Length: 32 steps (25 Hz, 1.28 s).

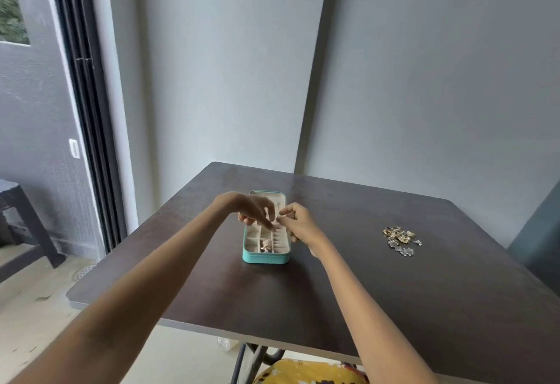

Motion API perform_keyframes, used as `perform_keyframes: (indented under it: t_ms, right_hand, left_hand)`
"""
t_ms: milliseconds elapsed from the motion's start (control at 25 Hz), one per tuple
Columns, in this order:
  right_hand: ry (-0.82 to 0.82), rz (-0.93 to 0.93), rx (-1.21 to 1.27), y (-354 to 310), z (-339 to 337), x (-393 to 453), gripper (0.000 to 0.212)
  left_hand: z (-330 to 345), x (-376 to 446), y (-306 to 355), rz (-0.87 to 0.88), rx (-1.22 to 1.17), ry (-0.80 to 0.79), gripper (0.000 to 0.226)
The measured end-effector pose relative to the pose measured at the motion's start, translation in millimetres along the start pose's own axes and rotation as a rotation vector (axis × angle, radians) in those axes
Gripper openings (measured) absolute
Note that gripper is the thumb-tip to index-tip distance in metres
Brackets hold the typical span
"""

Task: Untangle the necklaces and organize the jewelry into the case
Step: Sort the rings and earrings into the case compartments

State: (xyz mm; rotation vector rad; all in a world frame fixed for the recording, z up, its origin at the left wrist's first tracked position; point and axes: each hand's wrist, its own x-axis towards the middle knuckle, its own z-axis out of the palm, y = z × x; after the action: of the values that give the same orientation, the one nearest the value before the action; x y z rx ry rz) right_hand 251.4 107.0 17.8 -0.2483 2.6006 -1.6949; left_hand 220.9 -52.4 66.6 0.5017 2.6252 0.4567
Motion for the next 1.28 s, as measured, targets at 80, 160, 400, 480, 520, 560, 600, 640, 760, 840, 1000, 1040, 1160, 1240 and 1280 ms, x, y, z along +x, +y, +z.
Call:
perform_keyframes:
  t_ms: [80,160,400,480,520,560,600,640,760,840,1000,1040,1160,1240,1280]
  right_hand:
    - [0.270,0.009,-0.025,9.3,-21.1,-0.1,0.004]
    - [0.481,0.066,-0.115,22.8,-55.2,-8.6,0.009]
    - [0.779,0.275,-0.382,94.5,-155.3,-50.6,0.010]
    - [0.802,0.281,-0.386,115.6,-169.6,-56.2,0.012]
    - [0.795,0.264,-0.390,121.5,-172.7,-55.7,0.015]
    - [0.779,0.243,-0.401,123.5,-173.9,-54.0,0.019]
    - [0.756,0.225,-0.417,125.0,-175.8,-51.1,0.022]
    - [0.728,0.216,-0.440,126.2,-177.7,-47.5,0.025]
    - [0.637,0.237,-0.531,129.1,-182.8,-37.1,0.028]
    - [0.616,0.254,-0.590,133.4,-184.2,-31.9,0.025]
    - [0.620,0.236,-0.642,137.6,-188.7,-21.2,0.020]
    - [0.632,0.229,-0.617,138.3,-189.9,-21.3,0.017]
    - [0.630,0.213,-0.556,140.6,-189.4,-19.6,0.007]
    - [0.620,0.213,-0.549,141.1,-188.8,-19.7,0.011]
    - [0.614,0.208,-0.546,140.3,-189.1,-20.2,0.015]
  left_hand:
    - [-0.1,14.2,17.2,0.138,-0.056,0.148,0.012]
    - [8.2,35.5,50.2,0.268,-0.058,0.277,0.011]
    - [93.0,94.2,168.5,0.386,-0.265,0.382,0.021]
    - [119.6,111.4,190.3,0.333,-0.362,0.423,0.025]
    - [129.3,117.4,195.7,0.305,-0.415,0.458,0.025]
    - [136.1,123.1,197.9,0.280,-0.456,0.504,0.026]
    - [140.8,129.1,199.2,0.263,-0.474,0.544,0.028]
    - [143.4,134.0,199.6,0.257,-0.466,0.569,0.030]
    - [142.5,146.3,200.0,0.275,-0.360,0.578,0.033]
    - [138.8,154.7,199.0,0.278,-0.306,0.583,0.033]
    - [135.7,165.6,197.7,0.280,-0.239,0.593,0.029]
    - [135.5,165.6,198.4,0.286,-0.236,0.599,0.030]
    - [134.6,171.7,197.0,0.290,-0.232,0.624,0.033]
    - [132.3,175.4,195.6,0.286,-0.213,0.611,0.033]
    - [132.0,177.2,195.3,0.285,-0.206,0.599,0.033]
